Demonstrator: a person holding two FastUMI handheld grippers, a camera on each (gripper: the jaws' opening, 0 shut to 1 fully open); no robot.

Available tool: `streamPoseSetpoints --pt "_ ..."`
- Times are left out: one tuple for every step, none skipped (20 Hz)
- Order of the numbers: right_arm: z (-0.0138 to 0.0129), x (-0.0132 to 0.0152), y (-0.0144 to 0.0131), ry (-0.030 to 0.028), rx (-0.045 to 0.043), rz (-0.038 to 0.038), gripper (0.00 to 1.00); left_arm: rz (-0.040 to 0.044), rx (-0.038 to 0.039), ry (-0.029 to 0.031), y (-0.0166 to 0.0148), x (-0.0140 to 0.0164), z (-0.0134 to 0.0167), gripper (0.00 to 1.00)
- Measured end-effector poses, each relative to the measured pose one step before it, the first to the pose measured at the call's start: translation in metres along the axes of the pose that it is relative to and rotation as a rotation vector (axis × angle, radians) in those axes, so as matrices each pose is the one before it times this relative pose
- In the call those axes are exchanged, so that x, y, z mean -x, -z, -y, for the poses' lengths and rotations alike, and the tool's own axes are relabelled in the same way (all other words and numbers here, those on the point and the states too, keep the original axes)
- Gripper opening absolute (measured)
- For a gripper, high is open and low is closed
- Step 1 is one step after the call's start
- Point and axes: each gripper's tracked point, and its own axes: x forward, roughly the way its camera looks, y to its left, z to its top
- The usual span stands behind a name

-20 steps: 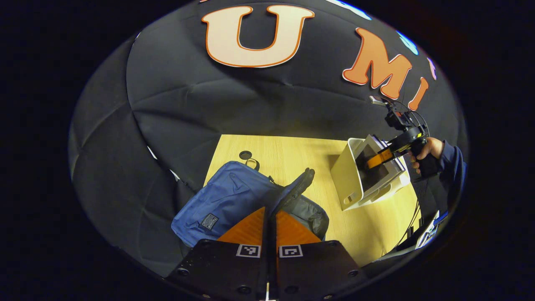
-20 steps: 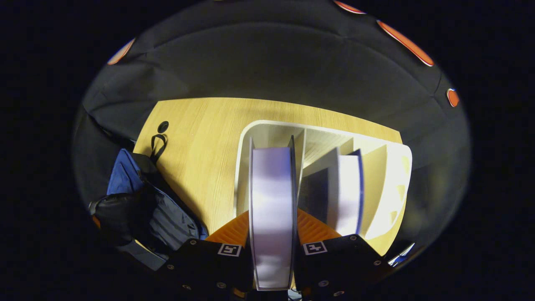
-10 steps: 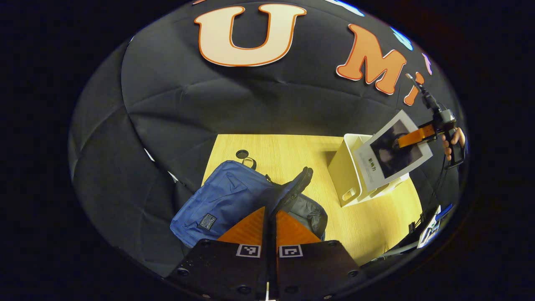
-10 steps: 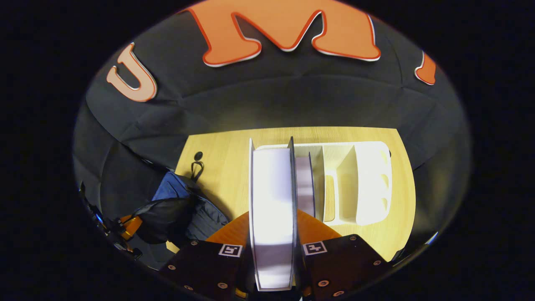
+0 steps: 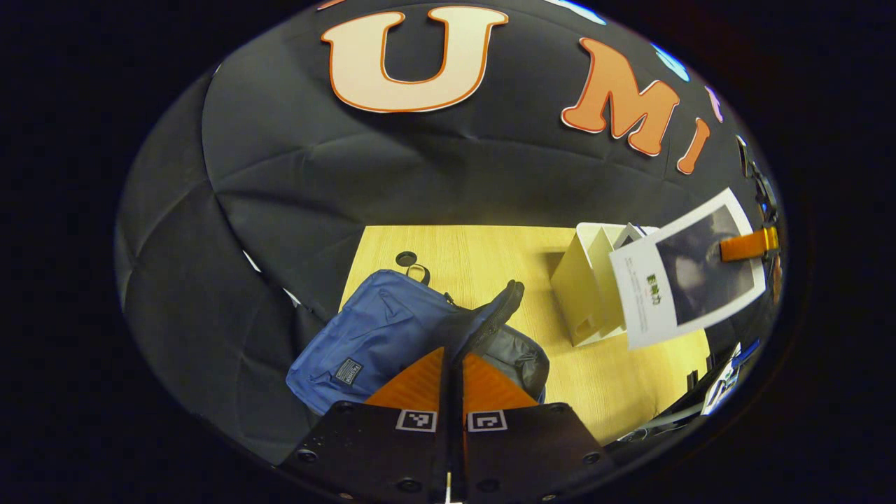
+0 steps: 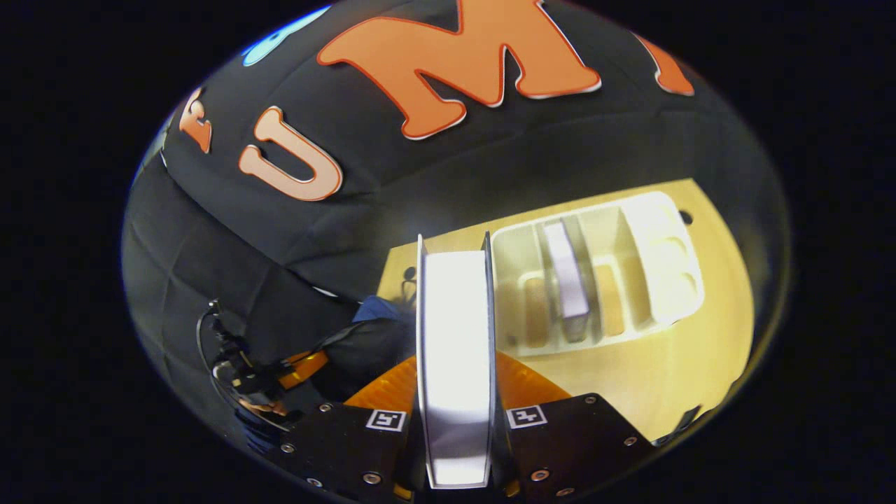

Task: Open the schoolbag, grab two books from the bookshelf and put them into the schoolbag.

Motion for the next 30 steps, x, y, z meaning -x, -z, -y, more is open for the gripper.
streamPoseSetpoints --pt "-0.00052 -0.00573 0.01244 -0.02316 -0.03695 -0.00694 0.37 -0.00184 -0.00142 -0.00305 0.00034 -0.00072 -0.00003 0.02" --pt "0.00066 -0.01047 0.00970 -0.01396 -0.02954 0.00331 0.38 -0.00042 0.00206 -0.00512 -0.00032 -0.00157 -0.00008 0.02" --pt "-0.00074 -0.00908 0.01154 -0.01191 -0.02782 0.00215 0.37 -0.00239 0.00388 -0.00167 -0.00145 0.00023 0.00011 0.00" --pt "-0.00222 -0.00931 0.00972 -0.01632 -0.02981 -0.00703 0.38 -0.00303 0.00149 -0.00031 -0.00033 -0.00041 0.00061 0.00" --pt "-0.00491 -0.00719 0.00967 -0.02374 -0.03612 0.00273 0.37 -0.00092 0.00364 -0.00008 0.00044 -0.00087 -0.00089 0.00" --pt "-0.00530 -0.00989 0.00977 -0.02290 -0.02897 -0.00973 0.37 -0.00110 0.00167 0.00035 -0.00001 -0.00031 -0.00062 0.00" --pt "-0.00272 -0.00560 0.01042 -0.01994 -0.02773 -0.00268 0.37 -0.00266 0.00109 -0.00097 0.00006 -0.00105 -0.00040 0.00" --pt "-0.00229 -0.01058 0.01001 -0.00951 -0.01561 -0.00452 0.37 -0.00577 -0.00392 -0.00179 -0.00060 0.00058 -0.00032 0.00" --pt "0.00127 -0.00853 0.01003 -0.00208 -0.01415 0.00165 0.37 -0.00085 -0.00547 -0.00434 -0.00072 -0.00148 -0.00203 0.00" --pt "0.00045 -0.00954 0.01019 0.00207 -0.00690 -0.00290 0.37 -0.00305 -0.00267 -0.00333 -0.00094 0.00053 -0.00080 0.00" --pt "-0.00012 -0.01089 0.00981 0.00317 -0.01089 0.00105 0.37 0.00177 -0.00354 -0.00349 -0.00240 0.00106 -0.00079 0.01" --pt "0.00001 -0.01358 0.00896 0.00253 -0.01496 -0.00164 0.37 -0.00081 -0.00327 -0.00191 -0.00190 0.00107 -0.00021 0.00" --pt "-0.00173 -0.01443 0.01059 0.00020 -0.01913 -0.00486 0.37 0.00172 0.00022 -0.00277 -0.00023 0.00039 -0.00088 0.01" --pt "0.00250 -0.01232 0.01060 0.00681 -0.01691 -0.01123 0.37 -0.00338 -0.00122 -0.00040 -0.00016 -0.00046 0.00049 0.01" --pt "0.00071 -0.01317 0.00791 0.00547 -0.01471 -0.00415 0.37 -0.00189 0.00116 -0.00162 0.00072 -0.00012 -0.00021 0.01" --pt "0.00211 -0.01250 0.01024 0.00852 -0.00541 -0.01119 0.37 -0.00244 0.00156 0.00026 -0.00015 -0.00077 0.00046 0.01" --pt "-0.00155 -0.01448 0.00881 0.00010 -0.01081 0.00320 0.37 -0.00073 0.00163 0.00005 0.00029 0.00067 0.00083 0.00" --pt "-0.00039 -0.01225 0.00910 0.00059 -0.00702 -0.00652 0.37 -0.00072 0.00158 0.00123 -0.00063 0.00076 0.00164 0.01" --pt "-0.00027 -0.01121 0.00611 0.00151 -0.01141 0.00483 0.37 -0.00244 0.00046 0.00126 0.00101 -0.00083 0.00057 0.01" --pt "0.00039 -0.00931 0.00401 0.00762 -0.01353 0.00498 0.37 0.00087 0.00172 0.00024 -0.00082 0.00062 0.00096 0.01" --pt "-0.00342 -0.01005 0.00289 -0.00271 -0.01256 0.00028 0.37 -0.00121 -0.00204 -0.00097 0.00136 -0.00112 0.00089 0.01" --pt "-0.00167 -0.00682 0.00221 -0.00229 -0.01546 0.00266 0.37 -0.00355 0.00702 0.00685 0.00076 -0.00087 0.00231 0.00" --pt "0.00006 -0.00658 0.00037 -0.00392 -0.01167 0.00946 0.37 -0.00107 0.00719 0.00740 0.00234 0.00225 0.00152 0.01" --pt "-0.00103 -0.00774 -0.00350 0.00019 -0.00999 0.02387 0.37 -0.00359 -0.00150 0.00327 0.00148 -0.00127 0.00128 0.01" --pt "-0.00127 -0.00631 -0.00176 -0.00027 -0.00719 0.01412 0.37 -0.00378 0.00083 0.00141 0.00180 0.00089 0.00150 0.00" --pt "-0.00039 -0.00680 -0.00299 0.00284 -0.00941 0.01354 0.37 -0.00310 -0.00424 0.00599 0.00013 -0.00009 0.00252 0.00" --pt "0.00013 -0.00553 0.00036 0.00262 -0.00721 0.00535 0.37 -0.00003 -0.00475 0.00189 0.00041 -0.00035 0.00113 0.00" --pt "0.00159 -0.00669 -0.00180 0.00471 -0.01369 0.01887 0.37 -0.00269 -0.00448 0.00546 0.00056 0.00002 0.00134 0.00" --pt "-0.00095 -0.00644 0.00038 -0.00263 -0.00901 0.01318 0.37 -0.00137 -0.00066 0.00467 0.00015 -0.00134 0.00211 0.00" --pt "0.00094 -0.00607 0.00125 0.00206 -0.01440 0.00645 0.37 -0.00446 0.00077 0.01046 0.00119 -0.00093 0.00331 0.01"
